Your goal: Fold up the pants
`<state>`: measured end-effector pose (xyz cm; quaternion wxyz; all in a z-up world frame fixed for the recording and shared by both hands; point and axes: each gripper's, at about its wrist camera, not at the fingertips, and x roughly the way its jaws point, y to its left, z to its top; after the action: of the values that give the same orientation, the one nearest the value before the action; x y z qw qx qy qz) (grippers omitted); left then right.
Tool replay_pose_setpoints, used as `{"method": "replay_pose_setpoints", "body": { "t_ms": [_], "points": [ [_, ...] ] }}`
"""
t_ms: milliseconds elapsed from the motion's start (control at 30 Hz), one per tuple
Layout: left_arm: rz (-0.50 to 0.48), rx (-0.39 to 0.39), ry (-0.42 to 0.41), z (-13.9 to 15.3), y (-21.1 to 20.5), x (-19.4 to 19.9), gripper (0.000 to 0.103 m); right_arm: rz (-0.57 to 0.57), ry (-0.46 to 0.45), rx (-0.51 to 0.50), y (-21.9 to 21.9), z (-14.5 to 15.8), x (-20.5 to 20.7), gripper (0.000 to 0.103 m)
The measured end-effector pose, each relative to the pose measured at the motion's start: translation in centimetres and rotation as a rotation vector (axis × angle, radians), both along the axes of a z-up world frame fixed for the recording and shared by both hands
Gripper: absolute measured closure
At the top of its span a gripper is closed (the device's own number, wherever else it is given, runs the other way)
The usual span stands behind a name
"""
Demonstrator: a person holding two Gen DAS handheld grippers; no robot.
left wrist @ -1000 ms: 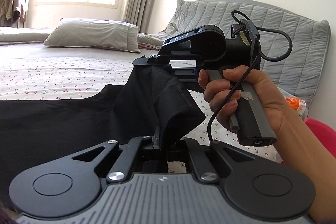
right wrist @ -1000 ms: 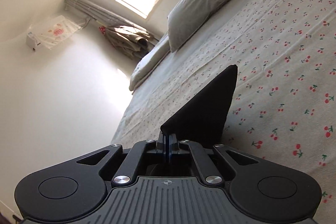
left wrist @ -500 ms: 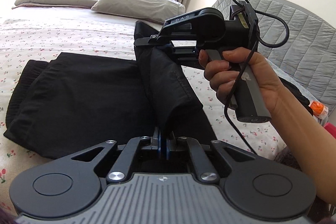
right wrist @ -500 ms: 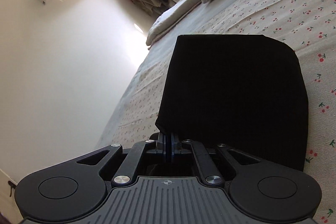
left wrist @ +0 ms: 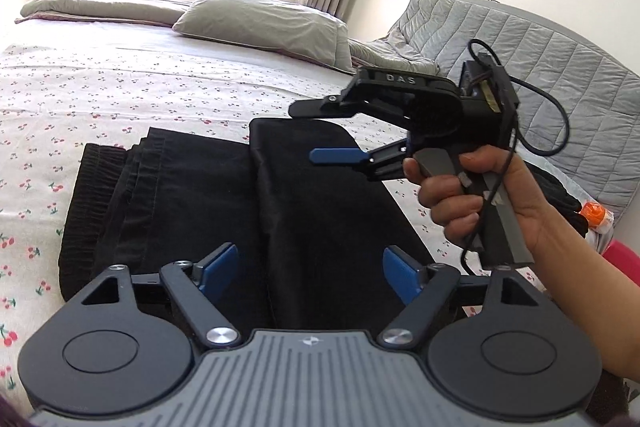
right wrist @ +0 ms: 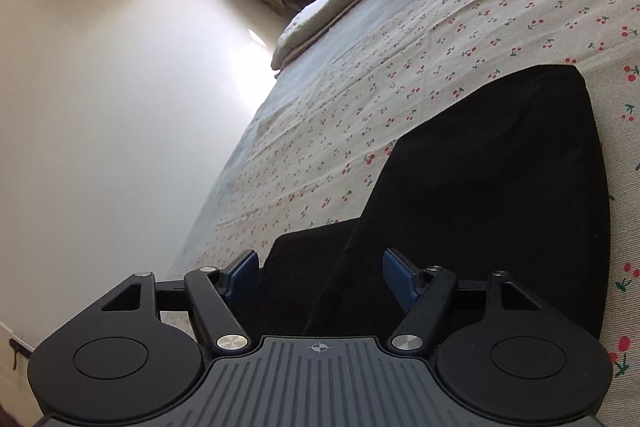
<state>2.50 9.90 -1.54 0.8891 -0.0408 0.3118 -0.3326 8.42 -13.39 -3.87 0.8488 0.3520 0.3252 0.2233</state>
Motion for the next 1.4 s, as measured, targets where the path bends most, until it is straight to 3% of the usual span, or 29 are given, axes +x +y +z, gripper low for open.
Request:
{"method": "replay_pose_setpoints", "body": {
  "t_ms": [100, 200, 400, 500, 567, 667, 967, 1233, 1400],
  "points": [
    [0.021, 0.041, 0.058, -0.3, -0.9, 2.8, 0.023, -0.040, 0.046, -0.151, -0.1, 0.6, -1.2, 0.031],
    [0.033, 0.036, 0.118, -0.8, -2.2, 5.6, 0.031, -0.058, 0.060, -0.267, -0.2, 0.3, -2.6, 0.030],
    [0.090, 0.006, 0.177, -1.6, -3.4, 10.2, 0.052, -0.048, 0.045, -0.370, 0.2, 0.6, -3.1, 0.024],
    [0.113, 0.004, 0.187, -2.0, -4.1, 11.8, 0.073, -0.043, 0.055, -0.391, 0.4, 0.4, -2.8, 0.024],
    [0.133, 0.007, 0.195, -2.2, -4.3, 12.3, 0.098, -0.038, 0.058, -0.401, 0.7, 0.3, -2.6, 0.024],
    [0.158, -0.015, 0.201, -1.3, -3.8, 11.8, 0.100, -0.030, 0.051, -0.411, 1.2, 0.5, -2.6, 0.024],
    [0.201, 0.052, 0.050, 3.4, 0.4, 10.4, 0.100, 0.006, 0.003, -0.431, 2.4, 1.0, -3.3, 0.024],
    [0.325, 0.073, 0.075, 3.0, 7.0, 11.3, 0.100, 0.043, 0.007, -0.453, 3.8, 0.4, -3.3, 0.024],
    [0.365, 0.090, 0.087, 2.0, 8.4, 11.8, 0.100, 0.033, 0.038, -0.424, 3.5, -0.2, -2.9, 0.024]
  ]
}}
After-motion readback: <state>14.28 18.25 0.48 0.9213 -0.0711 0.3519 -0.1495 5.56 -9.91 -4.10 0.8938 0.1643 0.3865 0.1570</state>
